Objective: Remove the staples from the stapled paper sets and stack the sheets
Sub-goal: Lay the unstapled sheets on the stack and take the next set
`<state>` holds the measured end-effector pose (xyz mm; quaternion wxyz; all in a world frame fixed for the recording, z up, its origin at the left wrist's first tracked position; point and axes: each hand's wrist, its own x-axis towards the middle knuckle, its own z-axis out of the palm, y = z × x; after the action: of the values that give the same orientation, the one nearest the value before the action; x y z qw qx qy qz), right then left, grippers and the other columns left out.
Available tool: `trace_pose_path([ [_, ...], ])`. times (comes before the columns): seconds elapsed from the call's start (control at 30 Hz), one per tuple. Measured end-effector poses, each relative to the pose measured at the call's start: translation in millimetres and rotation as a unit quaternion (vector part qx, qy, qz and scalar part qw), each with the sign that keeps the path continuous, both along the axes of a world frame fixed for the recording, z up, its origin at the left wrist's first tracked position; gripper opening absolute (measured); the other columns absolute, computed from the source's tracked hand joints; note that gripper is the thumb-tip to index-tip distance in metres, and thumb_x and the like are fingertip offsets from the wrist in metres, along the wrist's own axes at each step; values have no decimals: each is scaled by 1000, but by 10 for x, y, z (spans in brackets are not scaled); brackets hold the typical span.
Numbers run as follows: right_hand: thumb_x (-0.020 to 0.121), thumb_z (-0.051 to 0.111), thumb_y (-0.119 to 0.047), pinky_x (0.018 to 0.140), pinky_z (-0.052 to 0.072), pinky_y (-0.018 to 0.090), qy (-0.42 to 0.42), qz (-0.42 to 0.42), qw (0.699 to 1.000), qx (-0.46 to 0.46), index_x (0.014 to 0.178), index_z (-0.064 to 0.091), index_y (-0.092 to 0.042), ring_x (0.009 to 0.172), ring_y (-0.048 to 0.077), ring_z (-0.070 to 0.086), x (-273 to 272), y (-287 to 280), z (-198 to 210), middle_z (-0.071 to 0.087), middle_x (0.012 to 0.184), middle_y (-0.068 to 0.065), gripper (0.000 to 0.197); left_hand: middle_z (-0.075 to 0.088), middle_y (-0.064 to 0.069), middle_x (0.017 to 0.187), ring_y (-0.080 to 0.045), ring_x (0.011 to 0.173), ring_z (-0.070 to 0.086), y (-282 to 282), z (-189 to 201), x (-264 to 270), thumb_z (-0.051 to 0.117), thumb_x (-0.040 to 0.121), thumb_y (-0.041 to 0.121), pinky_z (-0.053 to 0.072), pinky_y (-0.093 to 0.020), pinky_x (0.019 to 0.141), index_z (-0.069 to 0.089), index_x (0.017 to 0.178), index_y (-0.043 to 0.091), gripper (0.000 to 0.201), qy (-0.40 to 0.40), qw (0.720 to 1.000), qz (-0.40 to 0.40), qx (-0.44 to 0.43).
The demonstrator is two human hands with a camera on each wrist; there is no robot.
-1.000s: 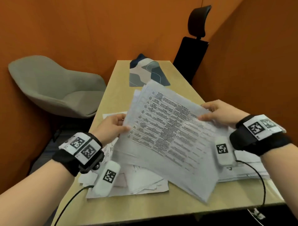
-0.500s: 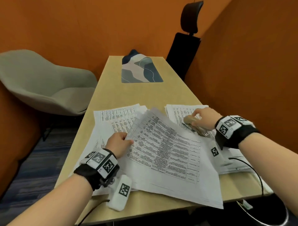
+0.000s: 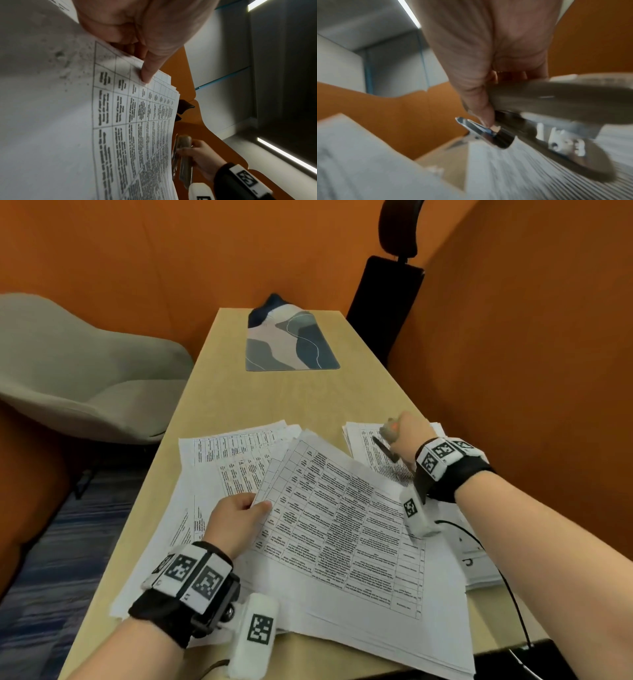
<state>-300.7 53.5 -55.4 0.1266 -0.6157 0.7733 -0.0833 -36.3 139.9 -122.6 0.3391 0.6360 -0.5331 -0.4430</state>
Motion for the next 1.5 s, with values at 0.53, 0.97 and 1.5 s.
trace_pose_path([
  [0.53,83,65,-42,72,39,29,-25,250,968,6,99,47,-16,97,26,57,1144,981,-251,62,103,7,35,67,-5,69,-18,65,62,228,137,-92,55,92,12,51,-26,67,66,73,9,22,158,987,32,10],
  [0.97,84,62,-44,66,35,28,-60,235,969,-36,92,38,-21,90,22,55,1134,1131,-214,53,92,0,34,70,-9,72,-18,65,67,395,123,-81,54,90,6,56,-24,60,67,80,5,17,270,961,54,32],
  [1.5,87,51,-54,63,32,27,53,311,930,-186,102,45,-18,89,24,60,1143,1251,-256,63,98,3,39,62,-7,51,-13,43,58,506,202,-163,57,85,1,47,-17,41,61,71,-2,15,308,944,103,61],
])
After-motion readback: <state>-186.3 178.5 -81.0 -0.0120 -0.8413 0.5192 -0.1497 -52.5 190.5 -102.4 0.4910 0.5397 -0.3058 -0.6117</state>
